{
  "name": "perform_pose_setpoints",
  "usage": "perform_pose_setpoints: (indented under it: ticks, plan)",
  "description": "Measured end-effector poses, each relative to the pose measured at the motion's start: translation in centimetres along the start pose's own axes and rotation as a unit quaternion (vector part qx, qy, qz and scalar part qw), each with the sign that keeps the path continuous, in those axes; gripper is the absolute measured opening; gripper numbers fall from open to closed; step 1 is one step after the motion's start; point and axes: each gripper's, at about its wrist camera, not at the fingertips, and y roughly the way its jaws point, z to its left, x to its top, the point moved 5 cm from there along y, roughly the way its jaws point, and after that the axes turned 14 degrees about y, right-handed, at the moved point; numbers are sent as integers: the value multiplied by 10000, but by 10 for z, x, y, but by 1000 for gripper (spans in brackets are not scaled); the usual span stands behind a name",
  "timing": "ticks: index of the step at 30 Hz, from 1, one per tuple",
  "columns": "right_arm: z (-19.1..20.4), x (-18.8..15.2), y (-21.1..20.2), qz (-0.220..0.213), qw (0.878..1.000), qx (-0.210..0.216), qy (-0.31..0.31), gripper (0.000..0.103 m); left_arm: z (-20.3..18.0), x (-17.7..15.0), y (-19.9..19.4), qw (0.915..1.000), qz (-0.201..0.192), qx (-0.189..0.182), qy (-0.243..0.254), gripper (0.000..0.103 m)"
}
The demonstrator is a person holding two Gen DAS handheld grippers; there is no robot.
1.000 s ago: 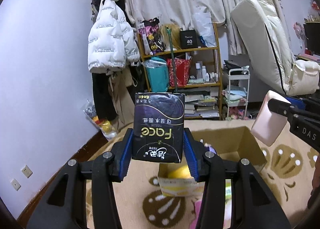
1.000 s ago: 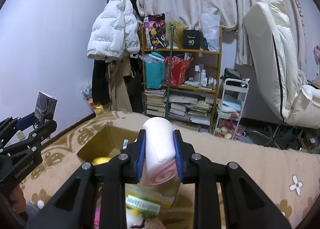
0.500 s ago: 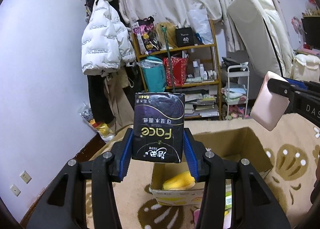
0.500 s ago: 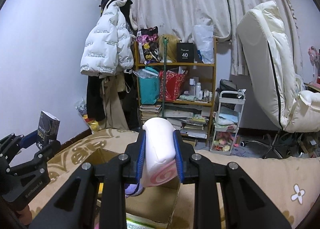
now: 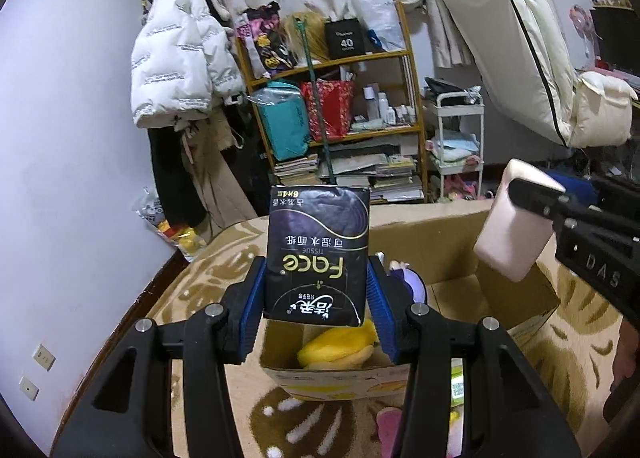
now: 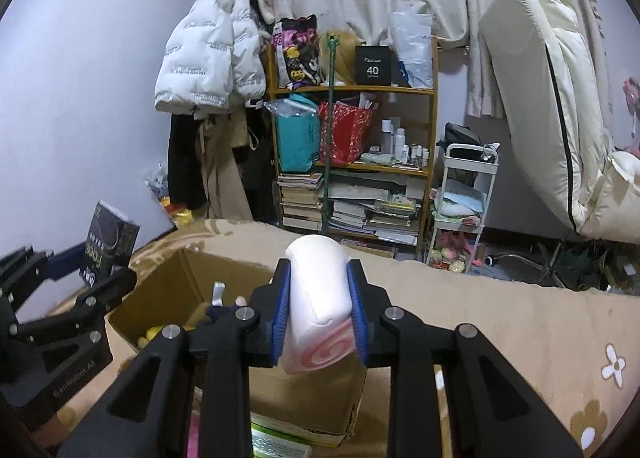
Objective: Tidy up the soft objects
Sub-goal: 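Drop tissue pack and roll cushion into the box from both grippers, then lower left gripper onto the pink plush bear beside the box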
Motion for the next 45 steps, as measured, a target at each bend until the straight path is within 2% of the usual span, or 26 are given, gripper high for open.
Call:
perform_pose_setpoints:
  ticks: [3,9,11,14,15,19,21,22,23,25,28,32,37,40,45]
  plan:
    - [-3,-9,8,231,9995,161,175,29,-4,-4,8,9999,99,-47,47,47]
    - [-4,-18,15,416,9989,163,148,31,-8,-9,20,9994,285,-145,96,49]
    - [-5,-22,16,469,9984,248,171,35,-9,-12,22,9992,329,-203,77,54]
    - [-7,-29,15,563,9977,318,204,36,-10,-19,22,9987,447,-252,42,56]
    - [-8,-32,14,623,9973,333,208,36,-10,-20,23,9985,484,-250,37,59]
    - [-8,-34,10,709,9968,332,188,39,-6,-24,18,9983,544,-186,-40,81]
    - [-8,-31,8,690,9970,282,203,41,-4,-24,14,9983,567,-107,-71,88]
    - [-8,-30,5,684,9969,325,218,48,-3,-25,12,9982,590,-98,-108,90]
    - [-7,-29,3,674,9968,372,220,60,-1,-27,11,9979,613,-110,-168,91]
    - [-5,-28,-2,621,9972,379,192,71,2,-30,8,9972,672,-154,-281,91]
    - [-5,-30,-7,652,9971,326,204,73,8,-35,5,9960,791,-152,-398,93]
    - [-7,-33,-16,711,9965,272,337,91,12,-39,-6,9956,836,-103,-417,97]
    - [-3,-35,-27,749,9966,230,244,92,7,-39,-23,9960,852,-123,-251,101]
    - [-2,-38,-36,748,9966,248,254,100,4,-43,-32,9955,917,-170,-173,101]
    - [0,-44,-52,817,9960,227,279,100,-1,-47,-48,9948,984,-235,-110,101]
